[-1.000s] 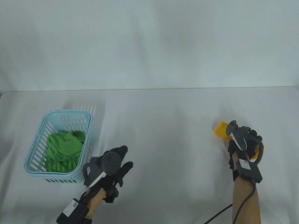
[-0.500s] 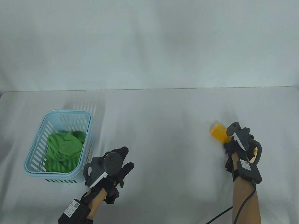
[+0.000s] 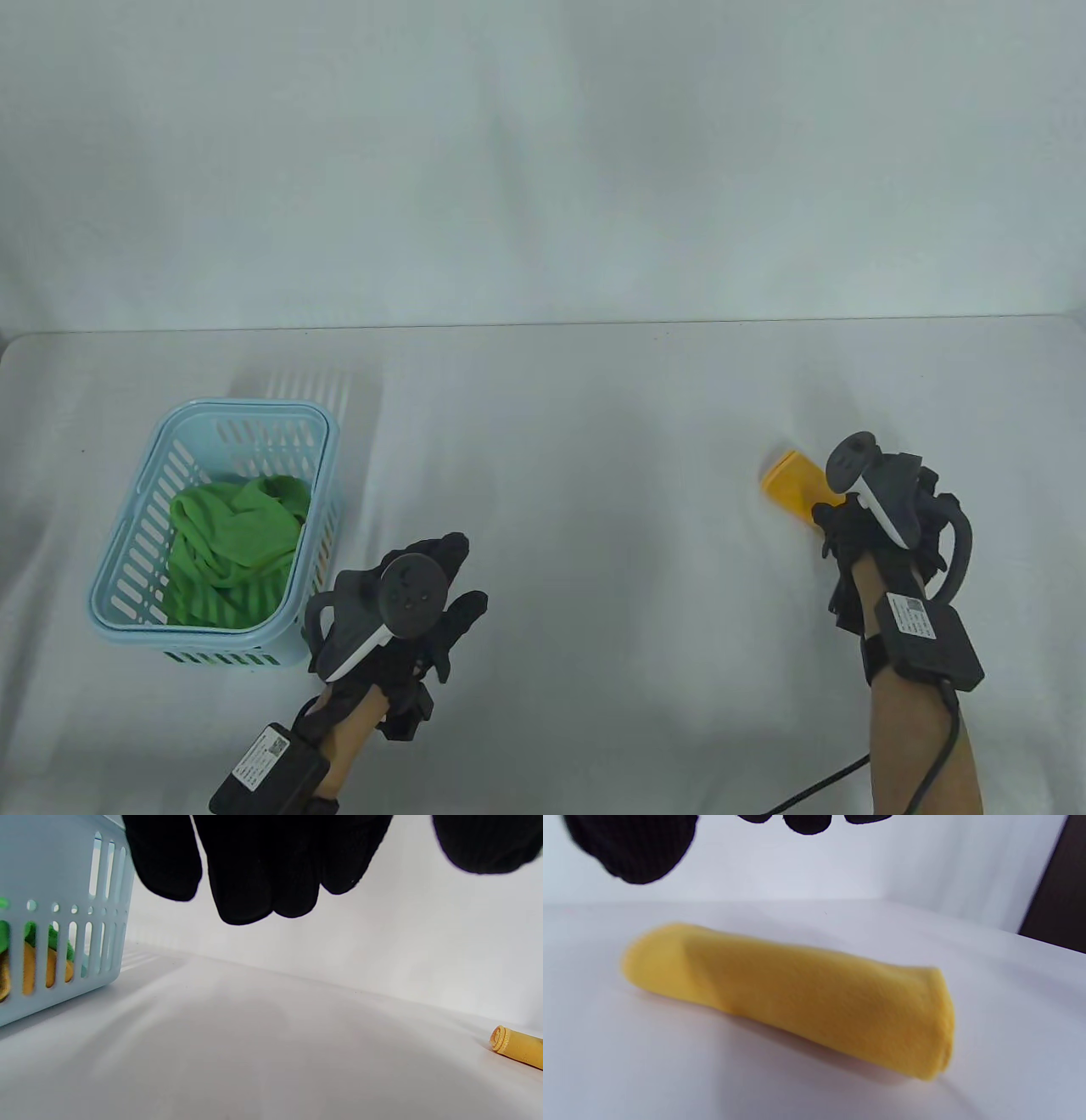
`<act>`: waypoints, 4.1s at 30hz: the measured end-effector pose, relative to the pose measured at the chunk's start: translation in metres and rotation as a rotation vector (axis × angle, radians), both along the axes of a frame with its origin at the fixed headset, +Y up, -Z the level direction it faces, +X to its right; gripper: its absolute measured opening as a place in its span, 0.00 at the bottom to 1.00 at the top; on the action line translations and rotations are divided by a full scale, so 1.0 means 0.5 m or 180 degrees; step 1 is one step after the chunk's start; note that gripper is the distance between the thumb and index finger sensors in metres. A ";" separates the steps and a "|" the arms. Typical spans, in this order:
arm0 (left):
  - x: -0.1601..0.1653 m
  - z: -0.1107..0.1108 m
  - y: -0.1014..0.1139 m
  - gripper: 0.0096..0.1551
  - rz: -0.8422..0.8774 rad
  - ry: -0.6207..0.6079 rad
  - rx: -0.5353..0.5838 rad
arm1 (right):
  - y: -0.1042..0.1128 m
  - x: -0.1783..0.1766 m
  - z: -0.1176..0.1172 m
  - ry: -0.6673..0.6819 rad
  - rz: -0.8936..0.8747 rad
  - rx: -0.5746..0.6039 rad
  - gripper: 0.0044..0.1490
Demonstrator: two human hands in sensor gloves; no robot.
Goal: Roll square towel into towel roll
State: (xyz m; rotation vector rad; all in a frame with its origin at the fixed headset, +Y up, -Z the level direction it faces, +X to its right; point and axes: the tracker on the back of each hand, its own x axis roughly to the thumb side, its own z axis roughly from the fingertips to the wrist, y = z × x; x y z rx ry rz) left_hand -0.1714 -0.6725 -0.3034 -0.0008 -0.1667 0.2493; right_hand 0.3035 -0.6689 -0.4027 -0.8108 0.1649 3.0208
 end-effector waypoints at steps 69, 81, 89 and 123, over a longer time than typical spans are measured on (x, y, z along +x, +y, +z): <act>-0.340 -0.265 -0.061 0.61 -0.1325 0.1500 -0.1899 | -0.018 -0.451 0.226 0.2177 -0.1474 0.0661 0.54; -0.327 -0.275 -0.082 0.50 -0.1461 0.1434 -0.1802 | -0.016 -0.451 0.225 0.2149 -0.1458 0.0625 0.53; -0.326 -0.275 -0.070 0.30 -0.1580 0.1535 -0.1554 | -0.016 -0.450 0.223 0.2128 -0.1472 0.0614 0.53; -0.272 -0.127 0.405 0.29 -0.0021 0.1572 0.0575 | -0.016 -0.405 0.205 0.1798 -0.1766 0.0664 0.51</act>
